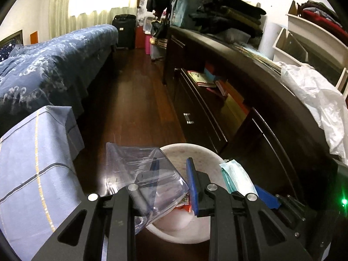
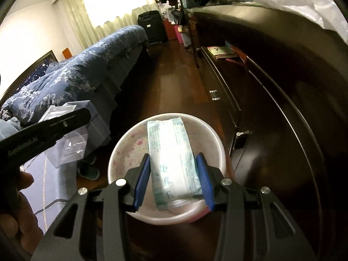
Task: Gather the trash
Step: 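Carry both items over the wastebasket and open both tools to release them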
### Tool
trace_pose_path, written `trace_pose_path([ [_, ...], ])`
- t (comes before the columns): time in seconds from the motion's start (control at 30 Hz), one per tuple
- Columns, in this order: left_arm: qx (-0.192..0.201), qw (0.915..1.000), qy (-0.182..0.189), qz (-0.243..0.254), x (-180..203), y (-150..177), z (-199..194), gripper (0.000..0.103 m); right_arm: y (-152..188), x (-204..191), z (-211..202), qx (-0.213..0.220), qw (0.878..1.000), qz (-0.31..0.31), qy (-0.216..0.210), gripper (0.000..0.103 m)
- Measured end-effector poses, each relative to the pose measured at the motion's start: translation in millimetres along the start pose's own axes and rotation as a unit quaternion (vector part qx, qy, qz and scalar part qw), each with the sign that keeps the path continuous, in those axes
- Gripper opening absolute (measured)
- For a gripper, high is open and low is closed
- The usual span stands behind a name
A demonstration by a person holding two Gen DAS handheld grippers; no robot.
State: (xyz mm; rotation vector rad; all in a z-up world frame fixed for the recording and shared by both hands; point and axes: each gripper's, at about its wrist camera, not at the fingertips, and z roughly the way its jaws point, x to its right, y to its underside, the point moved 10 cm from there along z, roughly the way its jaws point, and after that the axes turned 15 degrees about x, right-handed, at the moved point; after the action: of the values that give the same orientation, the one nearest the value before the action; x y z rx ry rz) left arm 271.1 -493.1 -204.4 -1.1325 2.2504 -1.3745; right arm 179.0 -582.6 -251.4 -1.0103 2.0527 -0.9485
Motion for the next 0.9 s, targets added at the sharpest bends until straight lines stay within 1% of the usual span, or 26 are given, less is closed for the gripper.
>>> trace_pose_path([
  [0.07, -0.004, 1.0000, 0.000, -0.001, 1, 2, 4, 0.026, 0, 1, 3, 0.000, 1.000, -0.003, 0.001, 0.043],
  [0.13, -0.009, 1.0000, -0.002, -0.001, 1, 3, 10, 0.030, 1, 0, 6, 0.001, 1.000, -0.007, 0.003, 0.043],
  [0.17, -0.011, 0.9999, -0.001, -0.004, 0, 3, 12, 0.034, 0, 0, 9, 0.001, 1.000, -0.009, 0.003, 0.043],
  [0.2, -0.012, 0.9999, -0.001, -0.006, 0, 3, 14, 0.042, 0, -1, 11, 0.002, 1.000, -0.012, 0.003, 0.044],
  [0.23, -0.013, 0.9998, 0.001, -0.012, -1, 3, 16, 0.046, -1, -1, 14, 0.004, 1.000, -0.017, 0.003, 0.045],
  [0.27, -0.012, 0.9997, 0.004, -0.020, -2, 2, 18, 0.056, -1, -2, 17, 0.005, 1.000, -0.020, 0.002, 0.048],
  [0.3, -0.011, 0.9996, 0.007, -0.026, -2, 1, 19, 0.062, -1, -2, 20, 0.004, 1.000, -0.022, 0.004, 0.049],
  [0.37, -0.005, 0.9995, 0.005, -0.031, -4, -3, 19, 0.064, 1, 0, 25, 0.001, 0.999, -0.029, 0.015, 0.060],
  [0.43, 0.003, 0.9996, 0.002, -0.028, -6, -9, 16, 0.069, 1, 2, 26, 0.005, 0.999, -0.032, 0.020, 0.066],
  [0.47, 0.009, 0.9996, -0.001, -0.028, -8, -12, 14, 0.078, 2, 3, 27, 0.006, 0.999, -0.034, 0.022, 0.066],
  [0.5, 0.019, 0.9993, -0.006, -0.031, -10, -15, 11, 0.082, 2, 3, 27, 0.006, 0.999, -0.035, 0.023, 0.066],
  [0.67, 0.033, 0.9990, -0.009, -0.030, -14, -23, -1, 0.084, 6, 1, 21, 0.000, 0.999, -0.033, 0.022, 0.068],
  [0.7, 0.036, 0.9990, -0.012, -0.026, -15, -24, -4, 0.086, 6, 0, 18, 0.000, 0.999, -0.034, 0.021, 0.069],
  [0.77, 0.043, 0.9986, -0.028, -0.012, -20, -23, -13, 0.089, 5, -4, 11, 0.002, 0.999, -0.035, 0.020, 0.073],
  [0.9, 0.056, 0.9970, -0.054, 0.001, -34, -23, -32, 0.091, 3, -18, -9, 0.014, 0.999, -0.038, 0.009, 0.076],
])
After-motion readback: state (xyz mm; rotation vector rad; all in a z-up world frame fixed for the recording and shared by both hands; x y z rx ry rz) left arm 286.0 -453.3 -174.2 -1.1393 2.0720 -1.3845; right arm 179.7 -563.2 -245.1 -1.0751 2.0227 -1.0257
